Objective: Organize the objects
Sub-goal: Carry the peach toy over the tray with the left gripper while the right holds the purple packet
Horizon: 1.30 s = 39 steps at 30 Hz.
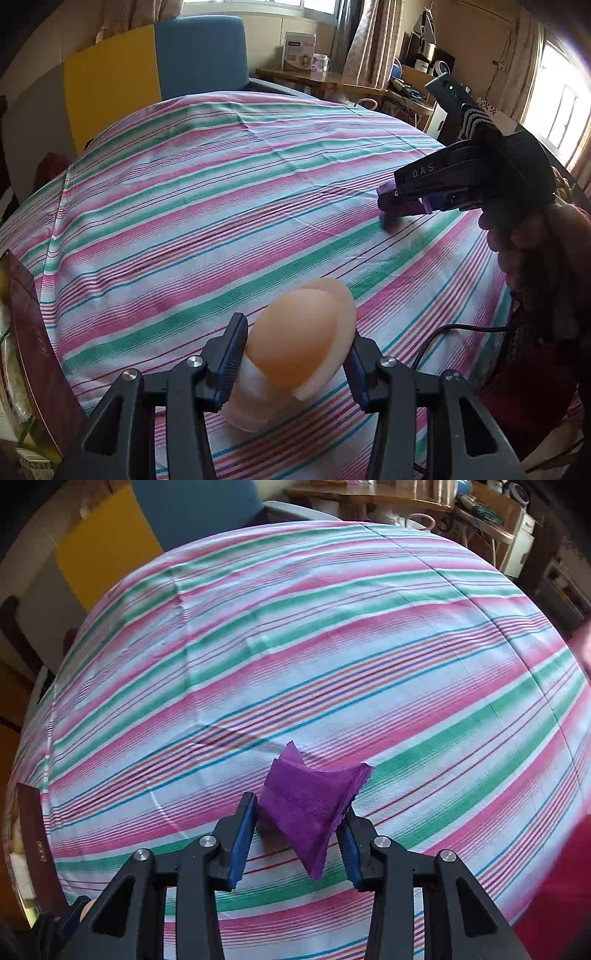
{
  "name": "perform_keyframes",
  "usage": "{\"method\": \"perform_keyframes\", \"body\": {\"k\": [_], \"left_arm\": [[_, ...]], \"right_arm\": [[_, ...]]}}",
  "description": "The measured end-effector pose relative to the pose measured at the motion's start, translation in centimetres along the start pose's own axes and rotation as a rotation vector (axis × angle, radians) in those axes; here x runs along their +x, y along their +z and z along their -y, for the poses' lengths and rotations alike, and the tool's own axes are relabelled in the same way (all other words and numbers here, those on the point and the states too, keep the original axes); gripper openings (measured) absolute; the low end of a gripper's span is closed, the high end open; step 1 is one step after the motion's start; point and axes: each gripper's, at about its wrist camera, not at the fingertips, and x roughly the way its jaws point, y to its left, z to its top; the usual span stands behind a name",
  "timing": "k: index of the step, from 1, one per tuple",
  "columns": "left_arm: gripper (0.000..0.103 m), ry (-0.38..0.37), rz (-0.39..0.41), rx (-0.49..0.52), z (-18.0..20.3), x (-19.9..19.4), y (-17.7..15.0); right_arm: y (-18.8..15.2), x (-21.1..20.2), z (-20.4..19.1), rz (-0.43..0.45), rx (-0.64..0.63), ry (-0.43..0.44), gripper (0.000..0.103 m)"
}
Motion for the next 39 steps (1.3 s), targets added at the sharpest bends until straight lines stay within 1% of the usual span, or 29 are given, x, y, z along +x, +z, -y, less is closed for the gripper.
{"method": "perform_keyframes", "body": {"k": [3,11,18,26,35,39], "left_arm": [[0.049,0.004,0.006,0.002,0.0,-0.1,-0.1],[0.049,0.005,0.018,-0.004,0.0,-0.6,-0.2],[0.049,0.006,0.029,-0.015,-0.2,-1.4,-0.3],[0.049,0.01,0.06,-0.017,-0.1,-2.7,-0.3],[0.049,-0.007,0.114,-0.026,-0.2,-5.9,-0.2],[0.049,-0.029,0.134,-0.052,-0.7,-7.7,-0.2]], "right_arm": [[-0.2,-0.2,-1.0,0.009,-0.053,0.046,0.042],[-0.3,-0.5,-2.5,0.005,-0.106,0.09,0.042],[-0.5,-0.1,-3.1,-0.005,-0.121,0.099,0.042],[-0.8,-0.5,-3.1,-0.009,-0.145,0.119,0.042],[-0.8,-0.1,-3.5,-0.024,-0.158,0.119,0.042],[-0.9,-0.2,-3.5,-0.024,-0.165,0.118,0.042]]}}
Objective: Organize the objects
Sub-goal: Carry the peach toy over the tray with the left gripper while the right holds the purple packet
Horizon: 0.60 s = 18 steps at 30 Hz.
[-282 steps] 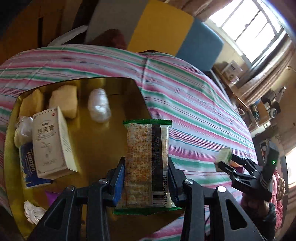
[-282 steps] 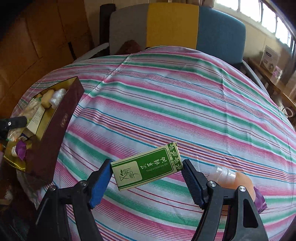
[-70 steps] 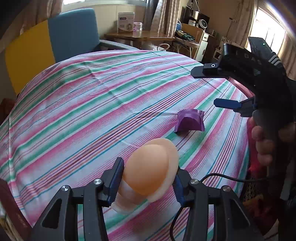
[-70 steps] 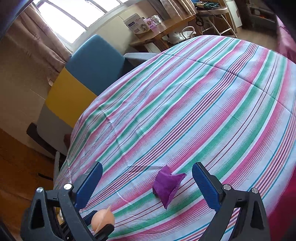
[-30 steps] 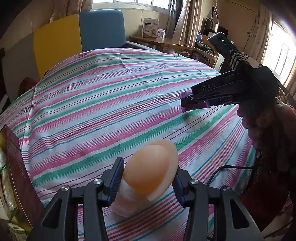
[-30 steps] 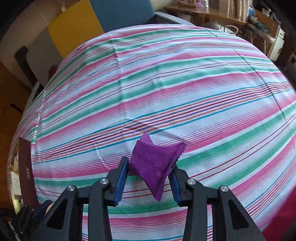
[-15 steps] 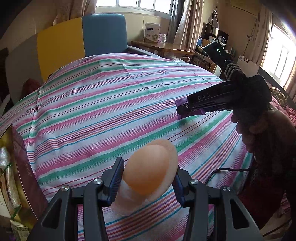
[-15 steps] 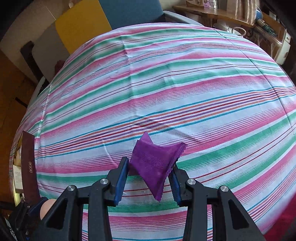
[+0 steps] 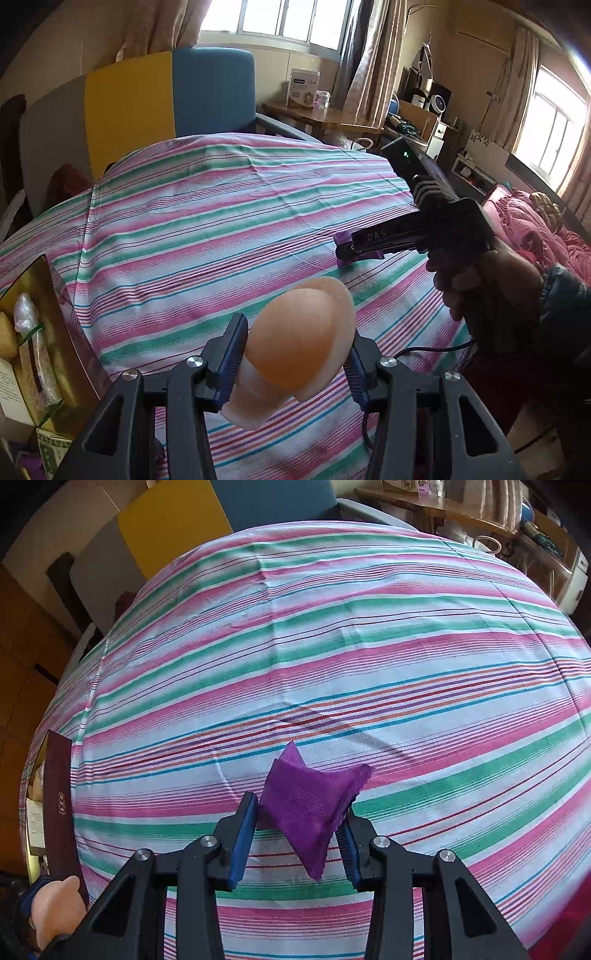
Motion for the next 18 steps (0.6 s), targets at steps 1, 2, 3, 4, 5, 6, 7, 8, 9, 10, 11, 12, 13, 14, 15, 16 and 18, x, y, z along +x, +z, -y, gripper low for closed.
{"method": "perform_keyframes", "body": {"k": [1,2,3,4,5,6,7,8,9,10,11,12,13,14,15,16,18], "left_arm": [[0.049,-0.004,0.01,-0.007,-0.2,-0.7,0.1],[0.049,-0.009,0.024,-0.019,-0.6,-1.6,0.1],[0.049,-0.016,0.036,-0.037,-1.1,-2.6,0.2],[0.049,-0.02,0.048,-0.057,-1.7,-3.6,0.3],[0.049,-0.02,0.06,-0.075,-2.3,-4.5,0.4],[0.049,-0.017,0.078,-0.102,-3.3,-5.8,0.5],[0.049,-0.014,0.092,-0.132,-4.3,-6.8,0.5],[0.049,-0.014,0.108,-0.17,-5.6,-7.9,0.4],[0.049,-0.008,0.124,-0.211,-7.1,-9.1,0.3],[0.049,0.009,0.135,-0.253,-8.7,-10.1,0.1],[0.049,0.026,0.144,-0.292,-10.3,-10.9,-0.3],[0.049,0.054,0.149,-0.354,-12.1,-11.8,-0.8],[0.049,0.07,0.152,-0.398,-13.9,-12.5,-1.4],[0.049,0.091,0.151,-0.437,-15.5,-13.0,-2.1],[0.049,0.123,0.145,-0.478,-17.2,-13.3,-2.8],[0.049,0.145,0.131,-0.521,-18.8,-13.4,-3.5],[0.049,0.146,0.108,-0.587,-21.0,-13.1,-4.7]], "right_arm": [[-0.1,-0.1,0.1,-0.001,-0.002,-0.002,0.042],[-0.1,-0.1,0.1,-0.003,-0.004,-0.004,0.042],[-0.1,0.0,0.0,-0.004,-0.006,-0.006,0.042],[-0.1,0.0,-0.1,-0.004,-0.008,-0.006,0.042],[-0.2,-0.1,0.0,-0.004,-0.01,-0.006,0.042],[-0.3,-0.2,0.0,-0.003,-0.012,-0.007,0.042],[-0.2,-0.2,-0.1,-0.001,-0.013,-0.008,0.042],[-0.2,-0.2,0.0,0.0,-0.014,-0.008,0.042],[-0.2,-0.2,-0.1,0.001,-0.015,-0.009,0.042],[-0.2,-0.2,-0.1,0.002,-0.015,-0.011,0.042],[-0.2,-0.2,-0.2,0.004,-0.015,-0.012,0.042],[-0.2,-0.2,-0.2,0.006,-0.015,-0.011,0.042],[-0.1,-0.2,-0.3,0.008,-0.016,-0.011,0.042],[-0.1,-0.2,-0.3,0.009,-0.018,-0.012,0.042],[-0.2,-0.3,-0.4,0.011,-0.02,-0.012,0.042],[-0.2,-0.4,-0.4,0.012,-0.021,-0.012,0.042],[-0.3,-0.5,-0.4,0.015,-0.022,-0.014,0.042]]}}
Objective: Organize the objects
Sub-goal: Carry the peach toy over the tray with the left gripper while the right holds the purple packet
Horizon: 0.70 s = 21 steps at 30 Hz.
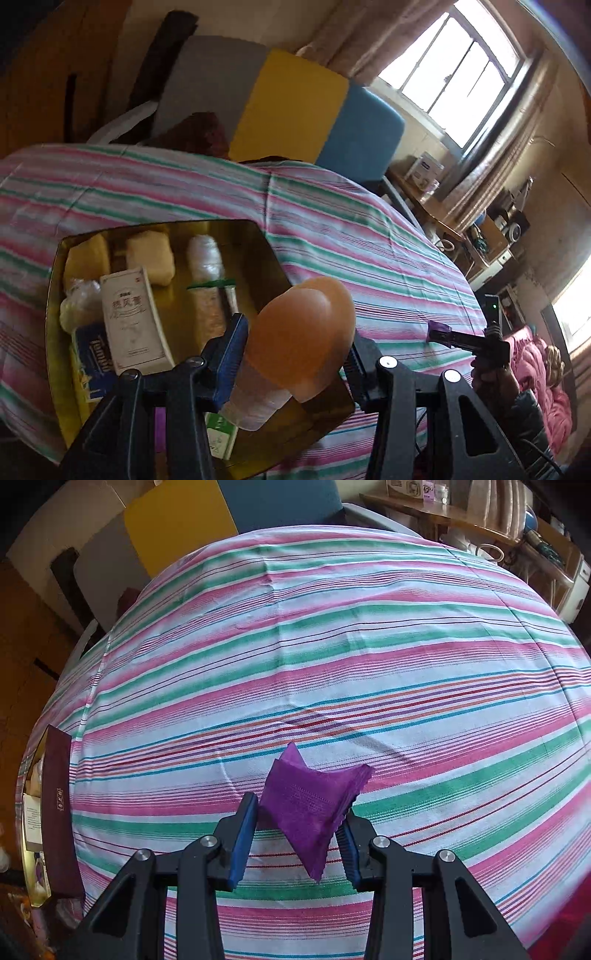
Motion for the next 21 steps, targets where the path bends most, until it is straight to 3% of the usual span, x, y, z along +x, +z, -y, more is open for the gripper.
{"method": "perform_keyframes", "body": {"k": [7,10,13,17,21], "left_arm": [[0.049,0.003,-0.098,-0.104,-2.6,4.1,0.4],[0.049,0.149,-0.07,0.007,-1.6,5.2,1.0],[0.049,0.242,-0.069,0.091,-0.7,7.0,1.2],[0.049,0.323,-0.089,0.194,0.4,9.4,0.6],[0.051,0.342,-0.103,0.194,0.3,10.9,-0.2]], "right_arm": [[0.0,-0.3,0.3,0.002,0.006,-0.002,0.042],[0.0,-0.2,0.3,0.002,0.006,-0.002,0.042],[-0.1,-0.4,0.4,0.005,0.006,-0.001,0.042],[-0.1,-0.5,0.3,0.009,0.004,0.0,0.042],[-0.2,-0.5,0.3,0.012,0.002,0.002,0.042]]}}
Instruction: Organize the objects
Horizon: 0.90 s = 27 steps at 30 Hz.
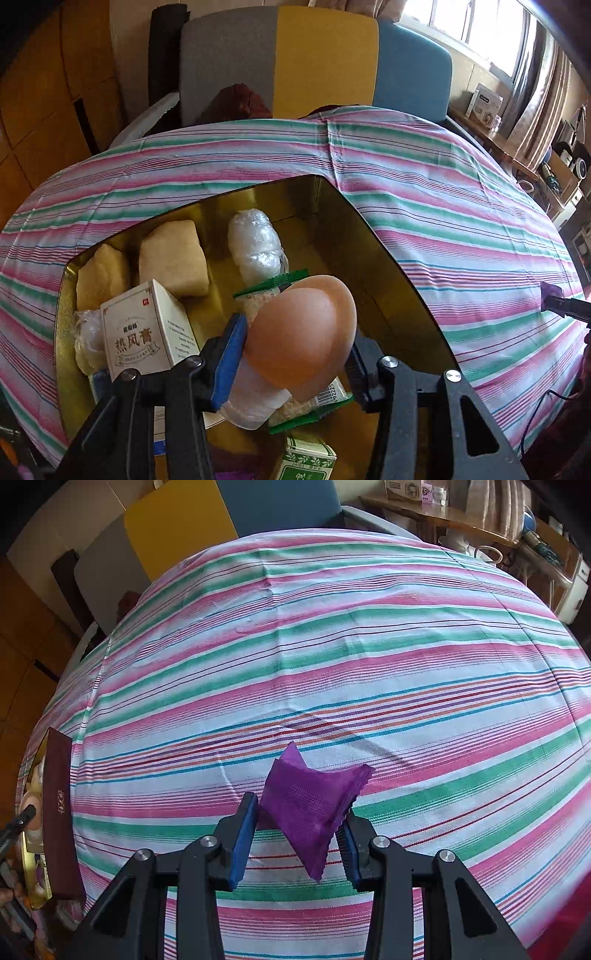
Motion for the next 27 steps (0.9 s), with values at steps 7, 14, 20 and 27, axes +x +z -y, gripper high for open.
{"method": "perform_keyframes", "body": {"k": [7,14,20,27], "left_arm": [[0.055,-0.031,-0.005,0.003,0.1,-0.7,-0.2],[0.058,-0.052,-0.028,-0.01,-0.2,-0.8,-0.8],[0.06,-0.064,-0.005,-0.035,-1.1,-1.8,-0.8],[0.061,-0.116,0.033,-0.052,-1.6,-3.5,-1.0]], "right_arm": [[0.1,0.1,-0.2,0.001,-0.002,-0.001,0.042],[0.0,0.1,-0.1,0.001,0.002,-0.009,0.042],[-0.1,0.1,-0.3,0.004,0.001,-0.012,0.042],[0.2,0.3,-0.4,0.004,-0.001,-0.013,0.042]]}}
